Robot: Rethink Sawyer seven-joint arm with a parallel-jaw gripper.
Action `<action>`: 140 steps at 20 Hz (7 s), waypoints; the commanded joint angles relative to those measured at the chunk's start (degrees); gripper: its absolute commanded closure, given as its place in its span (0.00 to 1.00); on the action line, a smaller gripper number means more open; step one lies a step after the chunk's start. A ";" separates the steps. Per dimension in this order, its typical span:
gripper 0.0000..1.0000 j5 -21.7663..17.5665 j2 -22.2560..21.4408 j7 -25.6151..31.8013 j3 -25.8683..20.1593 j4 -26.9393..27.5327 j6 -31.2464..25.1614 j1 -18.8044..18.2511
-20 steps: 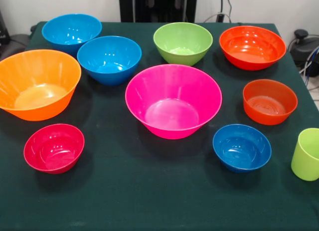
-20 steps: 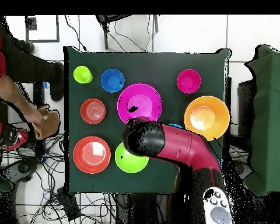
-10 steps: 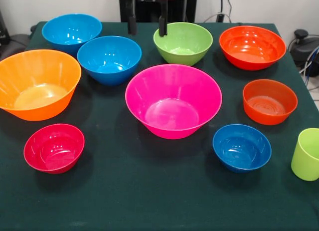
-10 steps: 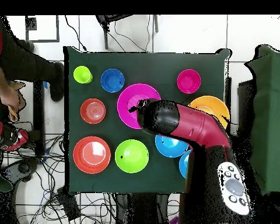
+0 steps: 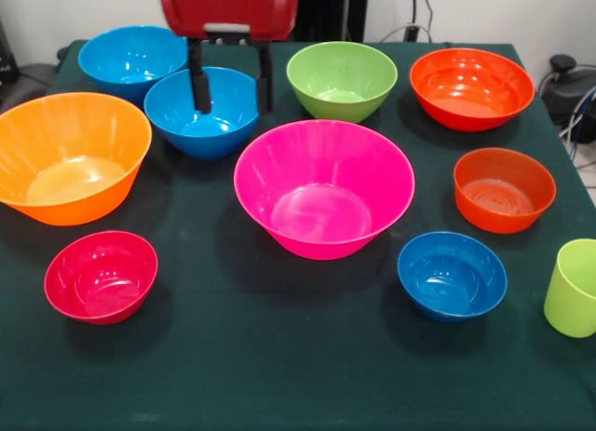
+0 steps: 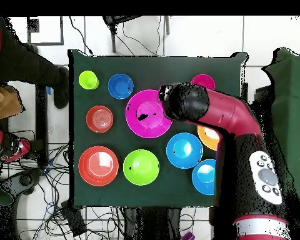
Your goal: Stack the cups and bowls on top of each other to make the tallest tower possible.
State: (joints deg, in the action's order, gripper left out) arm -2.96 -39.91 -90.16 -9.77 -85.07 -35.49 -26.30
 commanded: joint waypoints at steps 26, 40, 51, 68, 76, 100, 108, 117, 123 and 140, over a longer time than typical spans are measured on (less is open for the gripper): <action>0.00 -12.31 22.13 11.25 -8.48 27.84 -17.21 -4.77; 0.00 -15.33 23.91 10.64 -8.24 27.11 -15.69 -5.02; 0.00 -19.31 26.56 11.93 -8.24 28.57 -14.13 -5.58; 0.00 -21.91 31.89 12.50 -8.11 29.80 -11.38 -6.12; 0.00 -22.84 31.99 12.93 -7.84 31.43 -11.90 -5.71; 0.00 -21.73 24.34 7.68 -6.15 32.48 -19.49 -0.03; 0.00 -21.60 26.59 8.48 -6.36 32.95 -18.05 -1.16; 0.00 -21.94 26.14 8.38 -5.59 31.86 -18.32 -1.48; 0.00 -22.29 25.18 7.58 -4.94 30.81 -17.12 -1.13; 0.00 -26.02 19.82 5.86 0.46 27.11 -11.97 1.93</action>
State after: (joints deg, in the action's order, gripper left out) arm -24.56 -19.50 -90.16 -8.77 -53.18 -48.15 -26.32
